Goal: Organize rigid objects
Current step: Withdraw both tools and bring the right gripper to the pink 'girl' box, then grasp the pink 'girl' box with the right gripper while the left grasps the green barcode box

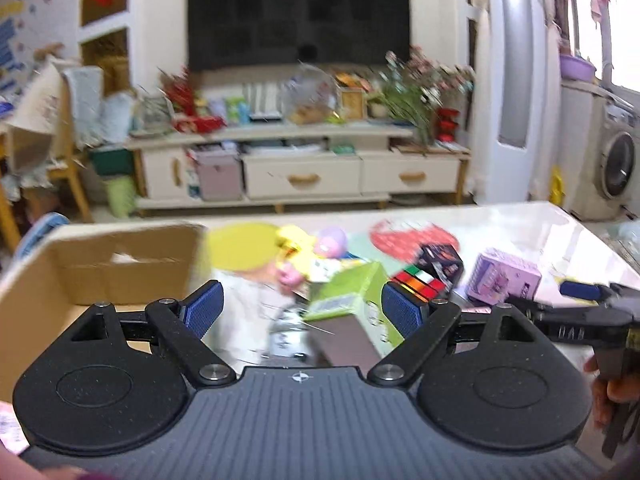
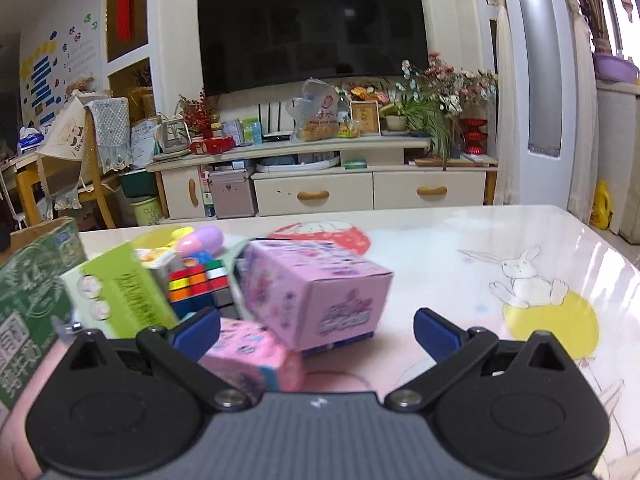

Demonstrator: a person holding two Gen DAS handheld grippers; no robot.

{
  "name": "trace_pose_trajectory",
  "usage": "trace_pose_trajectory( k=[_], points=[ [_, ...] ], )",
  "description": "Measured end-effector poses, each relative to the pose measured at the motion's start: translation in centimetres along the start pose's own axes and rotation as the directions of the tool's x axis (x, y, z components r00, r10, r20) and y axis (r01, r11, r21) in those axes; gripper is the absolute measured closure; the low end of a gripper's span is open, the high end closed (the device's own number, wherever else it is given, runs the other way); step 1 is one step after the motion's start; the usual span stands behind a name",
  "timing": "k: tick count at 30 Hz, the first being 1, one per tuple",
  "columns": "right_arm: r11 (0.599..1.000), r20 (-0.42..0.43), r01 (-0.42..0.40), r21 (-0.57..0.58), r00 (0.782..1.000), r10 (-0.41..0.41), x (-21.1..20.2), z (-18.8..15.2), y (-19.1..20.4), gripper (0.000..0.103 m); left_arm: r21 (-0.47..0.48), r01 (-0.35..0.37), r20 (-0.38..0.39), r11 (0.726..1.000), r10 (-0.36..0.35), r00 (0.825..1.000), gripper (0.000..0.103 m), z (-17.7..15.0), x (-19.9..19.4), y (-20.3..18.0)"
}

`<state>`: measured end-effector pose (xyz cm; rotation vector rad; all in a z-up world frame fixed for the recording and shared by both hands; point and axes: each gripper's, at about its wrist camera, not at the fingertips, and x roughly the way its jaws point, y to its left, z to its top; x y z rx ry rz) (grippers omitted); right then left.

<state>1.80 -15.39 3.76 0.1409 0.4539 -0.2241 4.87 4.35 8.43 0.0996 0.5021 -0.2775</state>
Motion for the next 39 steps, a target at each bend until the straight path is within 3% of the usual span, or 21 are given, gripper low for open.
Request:
trace_pose_trajectory(
  k=[9, 16, 23, 28, 33, 39],
  points=[
    [0.988, -0.006, -0.157, 0.009, 0.988, 0.157, 2.9, 1.2, -2.2, 0.001, -0.009, 0.104, -0.081, 0.995, -0.104, 0.991, 0.0, -1.0, 4.8, -0.9],
    [0.969, -0.04, -0.244, -0.045, 0.969, 0.242, 4.3, 1.4, -2.0, 0.001, -0.001, 0.118, -0.127, 0.993, -0.117, 0.985, 0.0, -1.1, 6.8, -1.5],
    [0.96, -0.059, -0.276, -0.051, 0.96, 0.273, 4.5, 1.3, -1.5, 0.001, -0.001, 0.126, -0.144, 0.992, -0.125, 0.982, 0.001, -0.8, 6.4, -2.2],
    [0.957, -0.041, -0.285, -0.049, 0.958, 0.283, 3.9, 1.4, -1.6, 0.002, -0.022, 0.133, -0.164, 0.991, -0.135, 0.977, 0.015, -1.0, 6.1, -2.7],
    [0.96, -0.052, -0.275, -0.055, 0.961, 0.273, 4.0, 1.5, -1.6, 0.017, 0.001, 0.128, -0.162, 0.992, -0.126, 0.979, 0.018, -1.5, 5.4, -3.4],
    [0.962, -0.044, -0.257, -0.089, 0.966, 0.254, 3.7, 1.5, -0.9, 0.02, 0.028, 0.096, -0.145, 0.995, -0.091, 0.985, 0.019, -1.7, 4.8, -3.9]
  ],
)
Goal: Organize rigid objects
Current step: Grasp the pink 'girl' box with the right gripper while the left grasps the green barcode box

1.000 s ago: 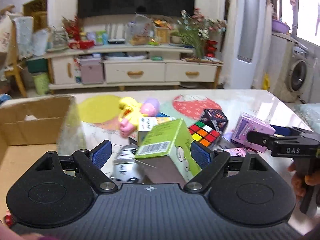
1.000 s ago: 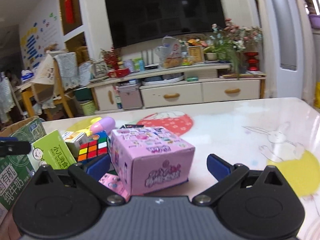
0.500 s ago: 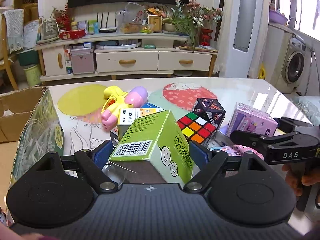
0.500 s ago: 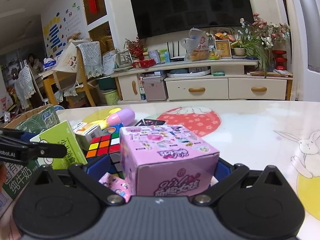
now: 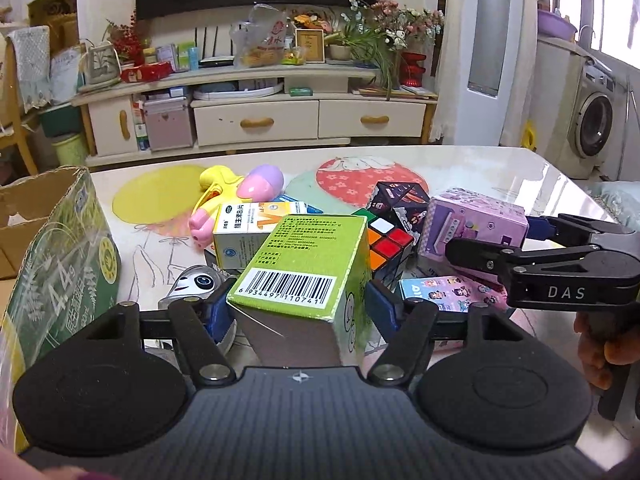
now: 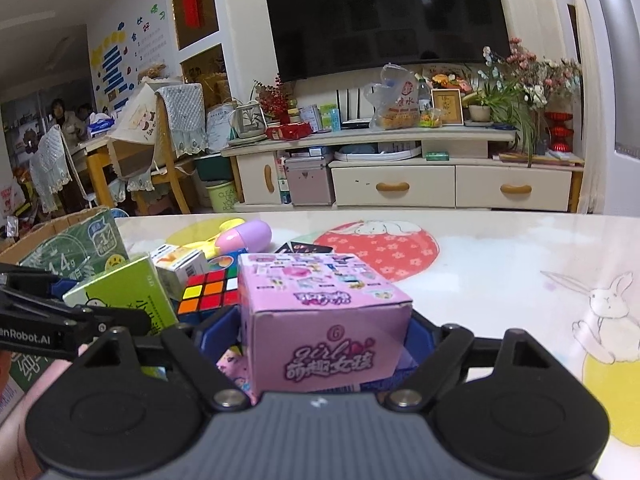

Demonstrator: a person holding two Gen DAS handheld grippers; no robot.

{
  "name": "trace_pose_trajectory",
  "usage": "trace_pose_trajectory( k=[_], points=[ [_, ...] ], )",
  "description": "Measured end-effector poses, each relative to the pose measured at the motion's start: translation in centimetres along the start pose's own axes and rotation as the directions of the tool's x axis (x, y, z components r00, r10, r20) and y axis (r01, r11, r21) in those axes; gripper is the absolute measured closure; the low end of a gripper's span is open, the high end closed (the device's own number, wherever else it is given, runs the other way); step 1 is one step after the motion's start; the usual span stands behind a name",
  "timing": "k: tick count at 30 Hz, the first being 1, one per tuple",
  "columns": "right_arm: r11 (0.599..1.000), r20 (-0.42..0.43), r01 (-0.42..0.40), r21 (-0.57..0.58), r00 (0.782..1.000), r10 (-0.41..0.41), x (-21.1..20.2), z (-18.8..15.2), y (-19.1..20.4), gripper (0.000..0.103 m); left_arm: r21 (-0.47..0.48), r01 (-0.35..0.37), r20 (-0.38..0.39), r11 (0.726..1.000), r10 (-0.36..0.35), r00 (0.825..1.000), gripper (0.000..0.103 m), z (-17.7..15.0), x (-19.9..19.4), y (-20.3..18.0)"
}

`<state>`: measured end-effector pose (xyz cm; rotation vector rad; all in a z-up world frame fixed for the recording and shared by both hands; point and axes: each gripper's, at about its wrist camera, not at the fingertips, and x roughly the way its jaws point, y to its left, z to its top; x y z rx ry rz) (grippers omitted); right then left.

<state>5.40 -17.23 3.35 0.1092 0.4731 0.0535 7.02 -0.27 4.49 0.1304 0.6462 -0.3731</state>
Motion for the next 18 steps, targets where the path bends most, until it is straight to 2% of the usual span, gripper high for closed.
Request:
trace_pose_trajectory(
  k=[1, 8, 18],
  points=[
    [1.0, 0.0, 0.003, 0.0, 1.0, -0.003, -0.1, 0.0, 0.1, 0.021, 0.0, -0.005, -0.001, 1.0, 0.005, 1.0, 0.019, 0.0, 0.0, -0.1],
    [0.999, 0.005, 0.038, -0.012, 0.999, -0.038, -0.7, 0.0, 1.0, 0.023, -0.02, -0.053, 0.017, 0.998, 0.054, 0.998, 0.039, -0.4, -0.8, -0.6],
    [0.995, 0.037, 0.094, -0.043, 0.995, -0.092, -2.1, -0.4, 3.1, 0.025, -0.067, -0.081, 0.014, 0.994, 0.082, 0.997, 0.042, -0.9, -1.7, -0.1]
  ],
)
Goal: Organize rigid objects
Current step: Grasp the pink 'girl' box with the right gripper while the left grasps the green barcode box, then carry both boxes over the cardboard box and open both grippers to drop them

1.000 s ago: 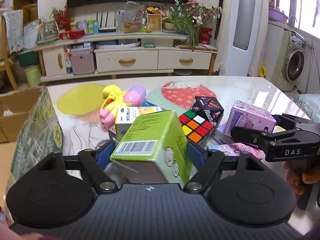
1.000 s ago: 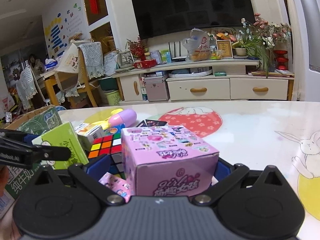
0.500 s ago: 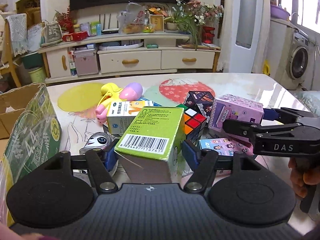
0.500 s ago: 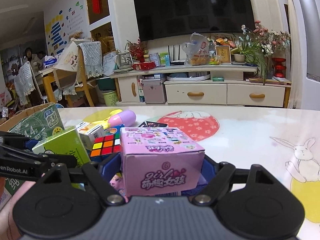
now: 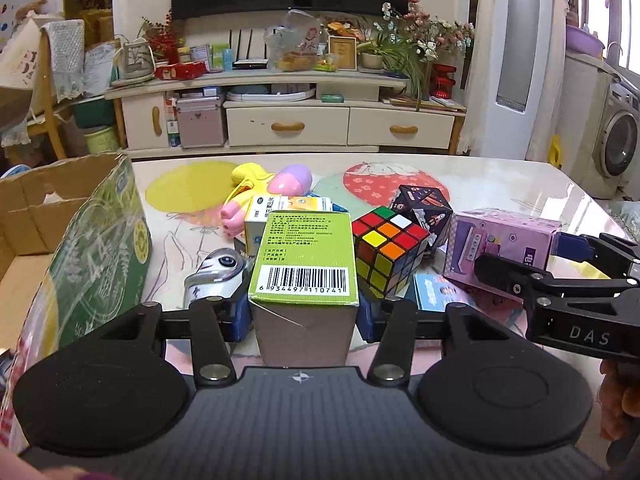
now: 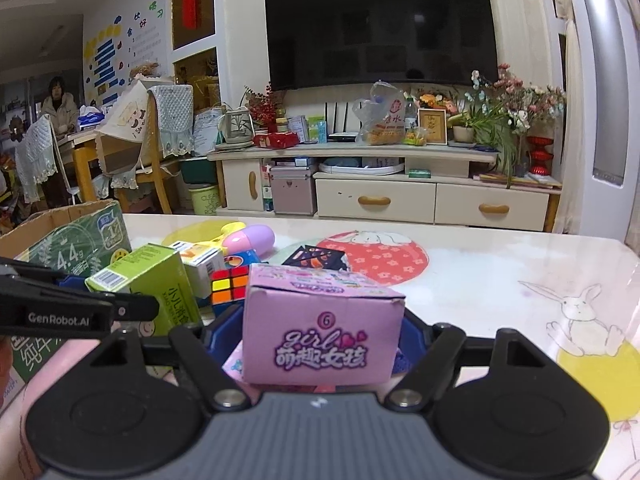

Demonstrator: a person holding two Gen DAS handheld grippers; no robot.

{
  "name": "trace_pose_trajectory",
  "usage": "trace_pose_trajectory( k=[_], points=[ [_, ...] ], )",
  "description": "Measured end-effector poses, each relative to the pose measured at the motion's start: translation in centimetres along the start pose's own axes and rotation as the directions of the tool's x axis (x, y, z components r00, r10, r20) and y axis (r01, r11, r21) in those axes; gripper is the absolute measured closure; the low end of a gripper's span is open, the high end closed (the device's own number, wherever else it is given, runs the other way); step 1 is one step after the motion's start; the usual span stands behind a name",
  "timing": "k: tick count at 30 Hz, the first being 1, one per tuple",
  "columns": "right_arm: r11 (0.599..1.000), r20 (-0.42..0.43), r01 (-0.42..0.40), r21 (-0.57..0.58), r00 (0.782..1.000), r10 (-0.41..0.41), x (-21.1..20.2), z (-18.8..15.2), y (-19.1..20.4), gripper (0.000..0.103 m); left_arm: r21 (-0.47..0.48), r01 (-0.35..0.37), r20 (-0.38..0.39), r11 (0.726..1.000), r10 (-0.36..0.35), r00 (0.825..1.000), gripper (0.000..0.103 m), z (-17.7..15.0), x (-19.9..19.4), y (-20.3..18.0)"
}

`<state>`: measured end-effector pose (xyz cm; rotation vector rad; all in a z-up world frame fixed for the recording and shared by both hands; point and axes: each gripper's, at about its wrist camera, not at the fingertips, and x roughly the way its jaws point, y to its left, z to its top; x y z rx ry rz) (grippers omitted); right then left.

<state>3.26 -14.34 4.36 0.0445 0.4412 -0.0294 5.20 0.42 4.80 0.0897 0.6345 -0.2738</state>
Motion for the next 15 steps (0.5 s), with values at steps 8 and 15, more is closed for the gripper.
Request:
trace_pose_trajectory(
  k=[8, 15],
  points=[
    [0.998, 0.02, 0.06, 0.028, 0.998, -0.06, -1.0, -0.2, 0.8, 0.025, -0.032, 0.006, -0.009, 0.999, -0.006, 1.0, 0.042, -0.5, -0.9, 0.3],
    [0.998, 0.025, 0.058, 0.029, 0.998, -0.058, -2.5, -0.3, 2.5, 0.025, -0.043, 0.036, -0.002, 0.998, -0.036, 0.999, 0.042, -0.5, -1.9, 0.5]
  ],
)
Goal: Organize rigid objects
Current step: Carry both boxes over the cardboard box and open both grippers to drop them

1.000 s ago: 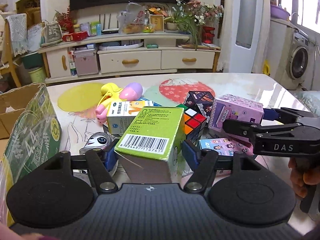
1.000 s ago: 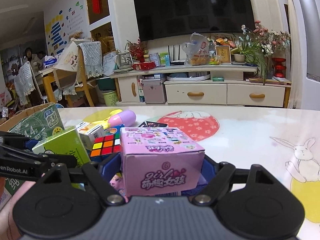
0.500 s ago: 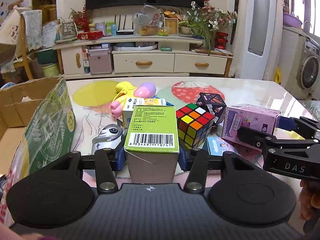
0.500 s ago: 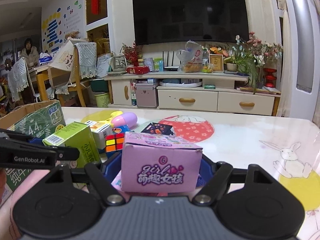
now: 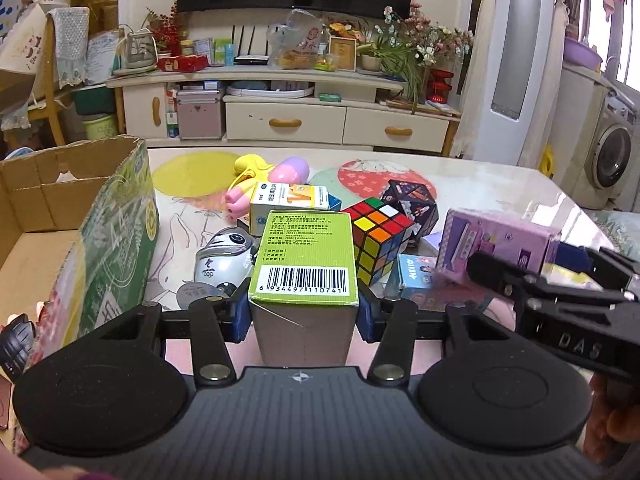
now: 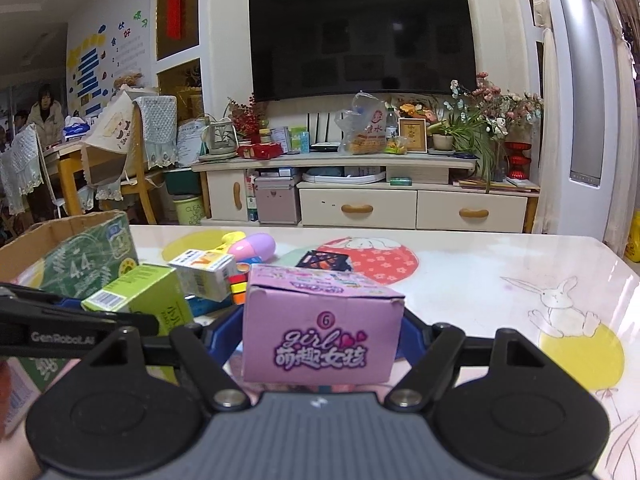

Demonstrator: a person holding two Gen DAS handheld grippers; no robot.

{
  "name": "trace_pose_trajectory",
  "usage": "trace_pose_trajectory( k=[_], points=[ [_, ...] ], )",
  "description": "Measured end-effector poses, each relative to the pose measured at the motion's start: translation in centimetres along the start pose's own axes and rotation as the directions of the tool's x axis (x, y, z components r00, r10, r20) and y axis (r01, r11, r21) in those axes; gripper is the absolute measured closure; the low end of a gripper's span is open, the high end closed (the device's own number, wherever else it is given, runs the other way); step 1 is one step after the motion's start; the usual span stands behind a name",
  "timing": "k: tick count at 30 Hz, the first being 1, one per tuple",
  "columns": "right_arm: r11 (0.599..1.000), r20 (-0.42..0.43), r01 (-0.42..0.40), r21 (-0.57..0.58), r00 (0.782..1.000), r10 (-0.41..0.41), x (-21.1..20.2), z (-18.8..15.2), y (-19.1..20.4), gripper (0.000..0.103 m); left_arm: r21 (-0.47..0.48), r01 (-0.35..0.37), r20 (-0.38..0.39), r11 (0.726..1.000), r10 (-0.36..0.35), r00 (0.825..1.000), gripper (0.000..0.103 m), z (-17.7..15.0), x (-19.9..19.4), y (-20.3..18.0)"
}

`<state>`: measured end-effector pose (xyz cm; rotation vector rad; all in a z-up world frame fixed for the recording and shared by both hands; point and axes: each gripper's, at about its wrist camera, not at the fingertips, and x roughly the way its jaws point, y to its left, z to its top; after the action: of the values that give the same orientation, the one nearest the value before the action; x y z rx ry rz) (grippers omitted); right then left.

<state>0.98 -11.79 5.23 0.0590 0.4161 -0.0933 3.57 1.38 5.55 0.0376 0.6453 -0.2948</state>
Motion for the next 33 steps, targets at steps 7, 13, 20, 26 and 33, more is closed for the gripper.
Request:
trace_pose_trajectory(
  k=[7, 13, 20, 26, 33],
  points=[
    [1.0, -0.019, 0.003, -0.005, 1.0, -0.003, -1.6, 0.1, 1.8, 0.025, -0.021, 0.023, 0.025, 1.0, -0.022, 0.999, 0.042, 0.1, -1.3, 0.8],
    [1.0, -0.006, -0.005, -0.014, 1.0, 0.005, -3.1, 0.8, 3.4, 0.025, -0.033, 0.054, 0.048, 0.998, -0.052, 0.998, 0.042, 0.5, -2.6, 1.5],
    [0.998, 0.019, -0.027, -0.052, 0.999, 0.028, -4.4, 1.4, 5.6, 0.025, -0.054, 0.09, 0.086, 0.994, -0.085, 0.993, 0.042, 1.2, -4.3, 2.3],
    [0.996, 0.049, -0.035, -0.083, 0.998, 0.039, -5.1, 2.2, 7.3, 0.025, -0.066, 0.097, 0.106, 0.993, -0.09, 0.99, 0.042, 1.2, -5.2, 2.9],
    [0.991, 0.089, -0.04, -0.13, 0.995, 0.052, -5.9, 3.2, 9.6, 0.025, -0.088, 0.098, 0.146, 0.991, -0.085, 0.986, 0.042, 1.4, -6.7, 3.9]
  ],
)
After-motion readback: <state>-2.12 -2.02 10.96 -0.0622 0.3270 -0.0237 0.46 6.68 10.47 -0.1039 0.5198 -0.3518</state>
